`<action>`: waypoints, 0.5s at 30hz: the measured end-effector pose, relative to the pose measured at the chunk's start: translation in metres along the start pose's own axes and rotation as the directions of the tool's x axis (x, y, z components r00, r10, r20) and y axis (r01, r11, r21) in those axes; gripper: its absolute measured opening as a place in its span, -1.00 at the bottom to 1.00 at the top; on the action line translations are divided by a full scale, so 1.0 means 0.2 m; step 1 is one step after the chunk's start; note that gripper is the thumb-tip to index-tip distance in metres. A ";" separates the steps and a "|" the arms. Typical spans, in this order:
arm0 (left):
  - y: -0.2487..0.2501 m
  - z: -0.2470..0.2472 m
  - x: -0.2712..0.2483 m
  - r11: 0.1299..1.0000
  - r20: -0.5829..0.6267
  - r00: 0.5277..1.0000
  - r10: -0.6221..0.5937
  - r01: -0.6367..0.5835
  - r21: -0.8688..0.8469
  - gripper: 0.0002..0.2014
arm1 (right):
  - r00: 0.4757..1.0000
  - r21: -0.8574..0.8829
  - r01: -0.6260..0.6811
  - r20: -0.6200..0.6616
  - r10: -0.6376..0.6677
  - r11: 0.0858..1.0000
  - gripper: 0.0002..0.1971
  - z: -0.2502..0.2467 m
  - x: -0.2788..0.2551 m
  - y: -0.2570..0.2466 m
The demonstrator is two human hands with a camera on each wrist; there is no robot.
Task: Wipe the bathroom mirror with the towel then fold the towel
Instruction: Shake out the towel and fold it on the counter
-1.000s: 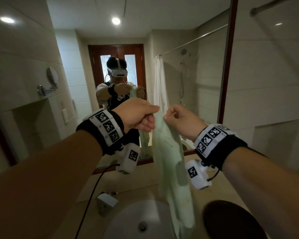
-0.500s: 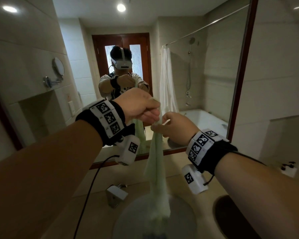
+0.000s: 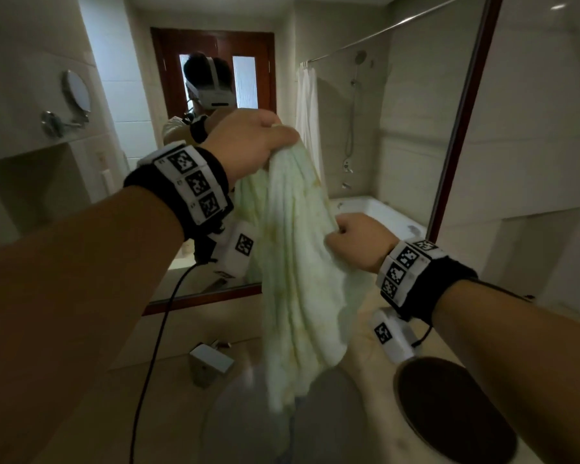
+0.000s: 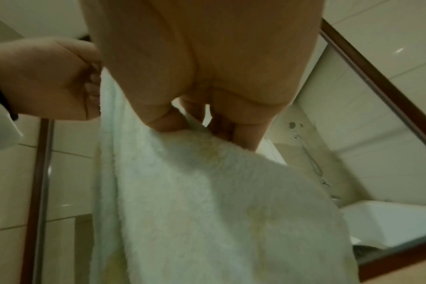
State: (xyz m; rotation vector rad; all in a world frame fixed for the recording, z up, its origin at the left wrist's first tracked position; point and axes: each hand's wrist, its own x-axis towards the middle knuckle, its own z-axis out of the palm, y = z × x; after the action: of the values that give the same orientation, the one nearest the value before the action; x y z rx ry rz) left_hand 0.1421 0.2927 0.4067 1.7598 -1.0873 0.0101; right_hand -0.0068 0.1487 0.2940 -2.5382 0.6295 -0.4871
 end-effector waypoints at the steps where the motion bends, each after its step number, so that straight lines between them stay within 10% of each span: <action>1: 0.00 0.00 0.01 1.000 0.008 1.000 0.008 -0.008 0.001 -0.68 | 0.998 0.012 -0.022 0.057 0.022 1.000 -0.81 0.02 -0.01 0.02; 9: -0.20 0.00 0.12 0.999 -0.022 1.000 -0.014 0.013 -0.043 -0.58 | 0.910 -0.027 -0.186 0.373 0.183 0.982 -0.77 -0.19 -0.04 0.28; 15: -0.34 0.01 0.19 0.997 -0.081 0.996 -0.042 0.037 -0.068 -0.57 | 0.980 -0.190 -0.196 -0.022 0.195 0.962 -0.71 -0.49 -0.01 0.36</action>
State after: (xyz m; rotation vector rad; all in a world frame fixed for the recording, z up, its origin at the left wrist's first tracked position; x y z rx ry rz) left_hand 0.2081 0.2721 0.3736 1.7060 -0.9822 0.0221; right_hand -0.0756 0.0579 0.3355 -2.6155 0.9592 -0.3761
